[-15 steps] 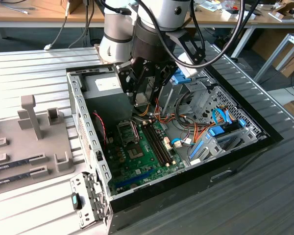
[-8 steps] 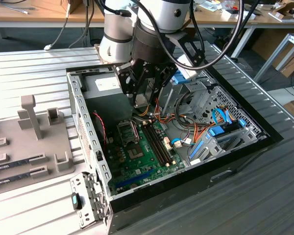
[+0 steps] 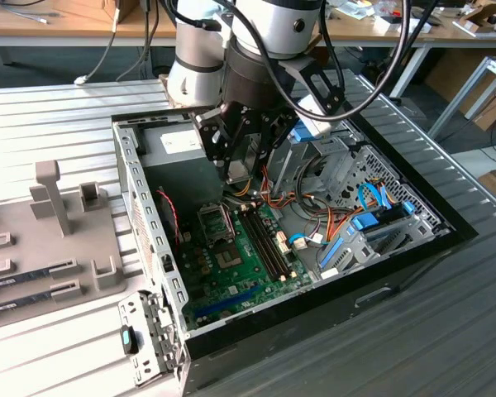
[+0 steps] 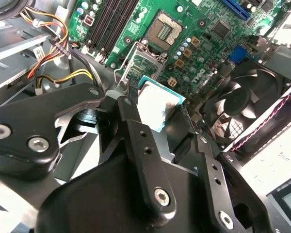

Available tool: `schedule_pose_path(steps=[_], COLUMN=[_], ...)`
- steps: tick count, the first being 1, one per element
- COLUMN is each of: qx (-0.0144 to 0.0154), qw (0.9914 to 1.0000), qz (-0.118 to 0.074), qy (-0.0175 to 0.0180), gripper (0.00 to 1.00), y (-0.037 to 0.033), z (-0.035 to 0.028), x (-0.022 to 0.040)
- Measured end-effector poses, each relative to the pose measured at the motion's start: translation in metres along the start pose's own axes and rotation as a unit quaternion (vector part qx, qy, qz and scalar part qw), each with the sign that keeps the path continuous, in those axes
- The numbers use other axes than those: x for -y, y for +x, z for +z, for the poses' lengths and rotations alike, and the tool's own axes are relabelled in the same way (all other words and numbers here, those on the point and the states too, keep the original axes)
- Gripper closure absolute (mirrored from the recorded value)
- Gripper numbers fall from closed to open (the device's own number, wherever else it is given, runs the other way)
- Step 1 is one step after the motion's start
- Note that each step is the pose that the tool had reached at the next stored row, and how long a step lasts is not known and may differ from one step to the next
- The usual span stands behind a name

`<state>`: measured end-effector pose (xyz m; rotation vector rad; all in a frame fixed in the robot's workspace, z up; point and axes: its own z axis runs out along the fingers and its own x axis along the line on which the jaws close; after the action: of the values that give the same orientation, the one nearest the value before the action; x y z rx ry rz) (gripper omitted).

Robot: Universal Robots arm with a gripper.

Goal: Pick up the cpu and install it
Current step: 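Pick up the cpu and move it towards the insertion slot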

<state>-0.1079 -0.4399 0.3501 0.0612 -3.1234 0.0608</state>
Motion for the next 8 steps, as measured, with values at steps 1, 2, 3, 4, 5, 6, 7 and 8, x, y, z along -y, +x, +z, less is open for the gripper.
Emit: schedule_pose_path(steps=[1,2,3,4,5,6,7,8], qx=[0.0,0.0,0.0,0.0,0.0,0.0,0.0,0.0], qw=[1.0,1.0,1.0,1.0,1.0,1.0,1.0,1.0], qz=[0.0,0.0,0.0,0.0,0.0,0.0,0.0,0.0], qy=[0.0,0.0,0.0,0.0,0.0,0.0,0.0,0.0], gripper=[0.53,0.53,0.53,0.53,0.53,0.53,0.53,0.53], y=[0.0,0.0,0.0,0.0,0.0,0.0,0.0,0.0], z=[0.0005,0.0008,0.0012,0.0015,0.0016,0.0019,0.0021,0.0025], x=[0.0001,0.0001,0.0002,0.0003,0.0003,0.0004,0.0004,0.0005])
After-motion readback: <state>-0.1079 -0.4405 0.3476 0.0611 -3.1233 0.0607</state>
